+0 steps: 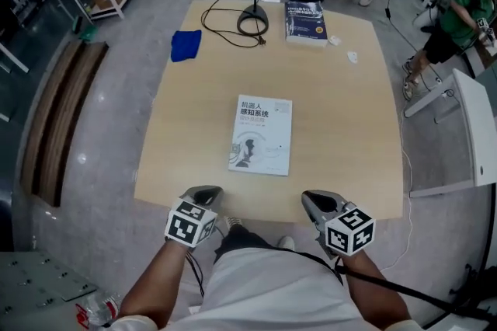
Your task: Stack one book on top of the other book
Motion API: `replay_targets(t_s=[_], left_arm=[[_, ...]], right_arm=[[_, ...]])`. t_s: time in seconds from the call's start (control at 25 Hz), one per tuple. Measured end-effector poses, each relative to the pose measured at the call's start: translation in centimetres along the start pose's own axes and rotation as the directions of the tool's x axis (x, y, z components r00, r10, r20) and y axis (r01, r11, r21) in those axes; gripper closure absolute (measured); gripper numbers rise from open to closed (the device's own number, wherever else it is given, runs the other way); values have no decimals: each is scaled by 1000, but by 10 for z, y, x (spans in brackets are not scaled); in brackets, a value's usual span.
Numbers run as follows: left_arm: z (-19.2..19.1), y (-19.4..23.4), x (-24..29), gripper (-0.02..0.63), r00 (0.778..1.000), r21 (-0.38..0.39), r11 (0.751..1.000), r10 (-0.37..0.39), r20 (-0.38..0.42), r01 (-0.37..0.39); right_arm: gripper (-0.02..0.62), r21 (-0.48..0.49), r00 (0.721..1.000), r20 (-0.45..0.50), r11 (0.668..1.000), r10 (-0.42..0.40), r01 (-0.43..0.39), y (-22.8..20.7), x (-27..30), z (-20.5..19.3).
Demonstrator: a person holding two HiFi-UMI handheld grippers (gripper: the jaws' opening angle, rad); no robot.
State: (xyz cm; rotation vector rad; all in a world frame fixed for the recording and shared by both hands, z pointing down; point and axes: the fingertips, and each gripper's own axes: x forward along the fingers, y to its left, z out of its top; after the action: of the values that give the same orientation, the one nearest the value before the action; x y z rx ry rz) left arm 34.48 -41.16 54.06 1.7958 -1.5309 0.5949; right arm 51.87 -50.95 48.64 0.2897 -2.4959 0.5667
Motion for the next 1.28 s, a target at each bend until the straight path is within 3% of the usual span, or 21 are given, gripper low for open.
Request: replay_targets(t_s=[0.12, 0.24, 0.4, 0.52, 0.72, 1.04, 1.28], left_arm=[[21, -49, -25, 600, 987, -123, 992, -12, 158, 32], [35, -97, -37, 600, 970, -120, 992, 2, 242, 28], [22, -153, -50, 600, 970, -105, 994, 6, 245, 20], [3, -170, -56, 600, 978, -91, 996, 28, 207, -9], [-5, -164, -69, 600, 985, -87, 996, 42, 169, -28], [38, -138, -103, 600, 965, 79, 997, -10, 260, -11], [23, -110, -133, 600, 955, 134, 991, -65, 290, 26]], right_arm=[[594, -39, 992, 99, 997, 76, -73, 27, -32, 12], [594, -121, 984, 132, 987, 123, -107, 40, -55, 12], [594, -134, 972, 161, 980, 169, -149, 45, -79, -1], [594, -123, 970, 178, 982, 164, -144, 40, -93, -10], [594, -59, 964, 231, 991, 132, -122, 46, -120, -18], [594, -14, 966, 258, 1000, 10, -6, 68, -114, -14], [594, 20, 954, 292, 998, -66, 62, 111, -89, -10]])
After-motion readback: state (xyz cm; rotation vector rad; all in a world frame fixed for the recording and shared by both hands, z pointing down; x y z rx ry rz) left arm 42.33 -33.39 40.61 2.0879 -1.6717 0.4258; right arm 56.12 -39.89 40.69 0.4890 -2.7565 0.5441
